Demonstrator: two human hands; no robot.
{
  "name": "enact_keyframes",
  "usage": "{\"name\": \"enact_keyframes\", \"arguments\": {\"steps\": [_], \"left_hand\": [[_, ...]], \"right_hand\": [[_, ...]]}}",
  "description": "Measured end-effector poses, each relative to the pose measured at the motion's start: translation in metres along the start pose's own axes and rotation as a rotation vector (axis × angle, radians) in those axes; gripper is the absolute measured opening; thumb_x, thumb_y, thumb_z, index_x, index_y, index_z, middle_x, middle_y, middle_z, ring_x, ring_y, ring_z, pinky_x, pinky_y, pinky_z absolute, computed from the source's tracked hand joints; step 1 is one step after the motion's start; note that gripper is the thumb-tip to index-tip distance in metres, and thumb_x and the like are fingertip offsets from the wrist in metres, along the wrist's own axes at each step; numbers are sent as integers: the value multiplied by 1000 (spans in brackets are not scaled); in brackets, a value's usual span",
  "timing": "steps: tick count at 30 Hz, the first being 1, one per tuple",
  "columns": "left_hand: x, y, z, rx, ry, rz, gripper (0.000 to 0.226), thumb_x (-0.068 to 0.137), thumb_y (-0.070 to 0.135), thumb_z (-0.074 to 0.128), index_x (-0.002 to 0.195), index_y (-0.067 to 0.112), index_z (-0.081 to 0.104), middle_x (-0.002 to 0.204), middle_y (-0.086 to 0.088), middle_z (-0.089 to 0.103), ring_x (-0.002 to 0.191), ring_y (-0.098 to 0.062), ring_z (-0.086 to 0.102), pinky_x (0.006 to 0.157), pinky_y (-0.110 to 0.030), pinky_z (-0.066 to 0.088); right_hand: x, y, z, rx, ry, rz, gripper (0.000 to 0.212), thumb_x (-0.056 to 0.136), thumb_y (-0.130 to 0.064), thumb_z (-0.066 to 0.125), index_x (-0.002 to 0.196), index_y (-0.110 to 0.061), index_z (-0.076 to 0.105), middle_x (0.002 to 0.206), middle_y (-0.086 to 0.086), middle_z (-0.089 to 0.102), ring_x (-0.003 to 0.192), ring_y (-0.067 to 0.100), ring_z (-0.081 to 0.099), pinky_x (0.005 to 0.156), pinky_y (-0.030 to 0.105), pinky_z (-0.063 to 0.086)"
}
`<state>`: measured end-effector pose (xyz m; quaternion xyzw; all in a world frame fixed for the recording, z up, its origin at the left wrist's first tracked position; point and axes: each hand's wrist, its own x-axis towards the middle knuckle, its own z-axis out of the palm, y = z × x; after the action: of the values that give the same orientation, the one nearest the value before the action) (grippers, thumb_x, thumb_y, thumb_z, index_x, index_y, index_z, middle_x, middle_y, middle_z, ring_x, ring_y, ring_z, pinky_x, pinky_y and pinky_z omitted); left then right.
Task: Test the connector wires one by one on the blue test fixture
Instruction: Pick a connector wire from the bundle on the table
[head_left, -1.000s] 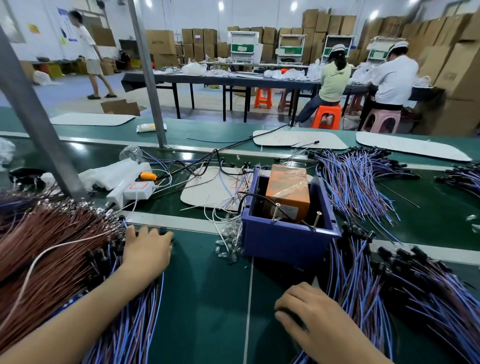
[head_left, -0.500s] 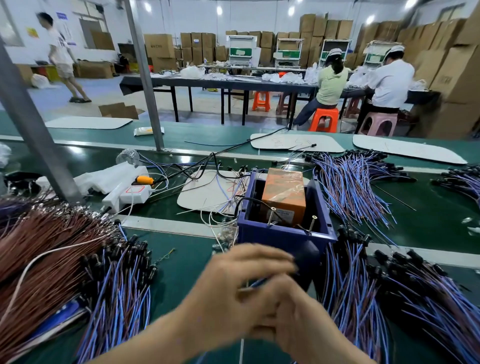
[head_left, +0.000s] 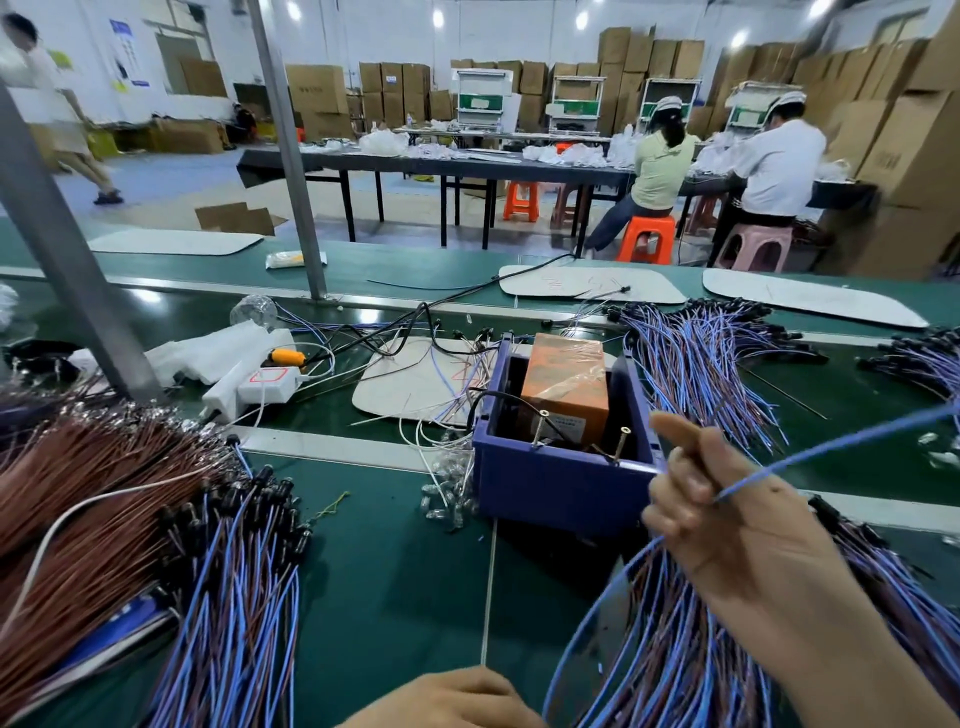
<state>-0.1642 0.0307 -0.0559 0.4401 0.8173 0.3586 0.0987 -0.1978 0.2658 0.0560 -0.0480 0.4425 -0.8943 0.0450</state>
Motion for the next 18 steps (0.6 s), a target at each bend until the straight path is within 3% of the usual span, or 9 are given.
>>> {"name": "enact_keyframes", "arguments": {"steps": [2,5,8,11,15,18], "left_hand": [[2,-1,1,-179,-60,-150,22,102,4,36,115,8,54,126,15,58,114,10,45,103,-10,25],[10,3,-8,-45,48,-107,22,102,8,38,114,-2,53,127,-3,58,114,10,47,100,-9,29],[24,6,-10,190,49,26,27,100,23,45,99,9,68,120,6,64,117,8,47,100,-11,30],[31,9,-15,485,122,161,28,97,29,49,82,21,71,105,19,67,115,7,52,99,-18,38],[47,31,-18,402,317,159,26,97,32,50,90,20,72,102,14,69,105,1,60,96,-26,43],[66,56,-26,54,643,101,27,92,30,58,116,21,66,109,13,67,93,-1,64,85,-21,50]], "right_hand": [[1,-7,0,-38,70,-83,29,83,-33,57,87,-12,77,53,-6,36,37,5,30,36,16,31],[2,-11,3,-43,152,-154,37,90,-33,47,81,-13,76,52,-6,32,36,3,23,34,15,21],[1,-14,9,-53,180,-216,38,89,-36,47,78,-13,74,49,-6,30,36,5,21,35,16,20],[-1,-16,10,-134,185,-273,38,90,-37,47,78,-11,73,49,-5,29,38,6,21,36,17,20],[-2,-1,12,-280,264,-298,39,90,-36,48,69,-10,68,49,-5,28,40,8,20,37,17,18],[-3,21,9,-524,327,-345,39,87,-41,49,69,-9,63,44,-7,32,41,6,26,40,17,21]]}}
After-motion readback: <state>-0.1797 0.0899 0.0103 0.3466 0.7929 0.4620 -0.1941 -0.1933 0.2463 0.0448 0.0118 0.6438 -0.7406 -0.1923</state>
